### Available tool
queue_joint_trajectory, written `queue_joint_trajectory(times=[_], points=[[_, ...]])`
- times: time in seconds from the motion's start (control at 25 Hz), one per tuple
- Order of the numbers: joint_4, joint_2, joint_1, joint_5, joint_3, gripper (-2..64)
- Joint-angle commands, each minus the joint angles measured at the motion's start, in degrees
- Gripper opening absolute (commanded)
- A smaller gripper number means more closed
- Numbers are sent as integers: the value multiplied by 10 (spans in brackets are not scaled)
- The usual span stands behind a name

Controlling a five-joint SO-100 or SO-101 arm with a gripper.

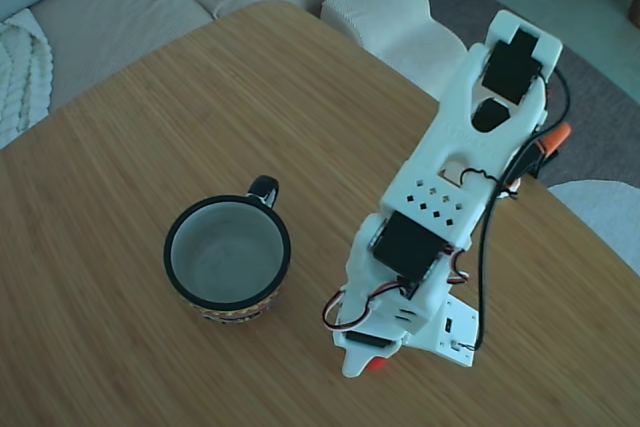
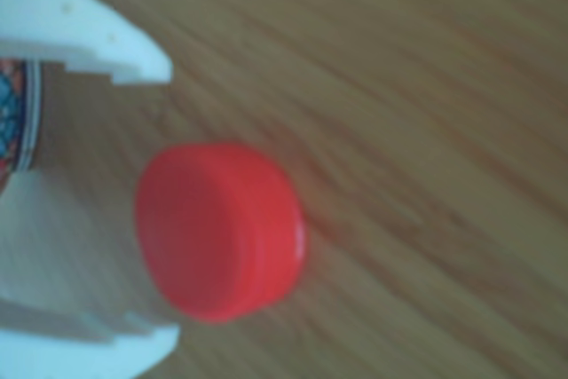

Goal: Grasp a red cap and put it in the cup.

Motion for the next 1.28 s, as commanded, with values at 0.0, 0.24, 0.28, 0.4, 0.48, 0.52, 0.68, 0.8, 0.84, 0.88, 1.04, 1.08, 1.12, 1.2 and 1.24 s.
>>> queue_joint_trajectory(times=[0.0,0.24,0.28,0.4,0.48,0.52,0.68,0.8,0.84,0.88,1.04,1.08,1.12,1.2,1.24], points=[[-3,45,-1,-7,-4,323],[-3,45,-18,-7,-4,323],[-3,45,-19,-7,-4,323],[-3,44,-28,-7,-3,323],[-3,44,-33,-7,-3,321],[-3,44,-34,-7,-2,318],[1,44,-43,-7,-1,296],[-2,44,-42,-6,-1,168],[-3,44,-41,-6,-1,141],[-3,44,-40,-6,-2,133],[-3,45,-38,-1,-2,128],[-3,45,-38,-1,-2,128],[-3,45,-38,-1,-2,130],[-3,50,-36,0,-2,131],[-1,54,-32,0,-2,132]])
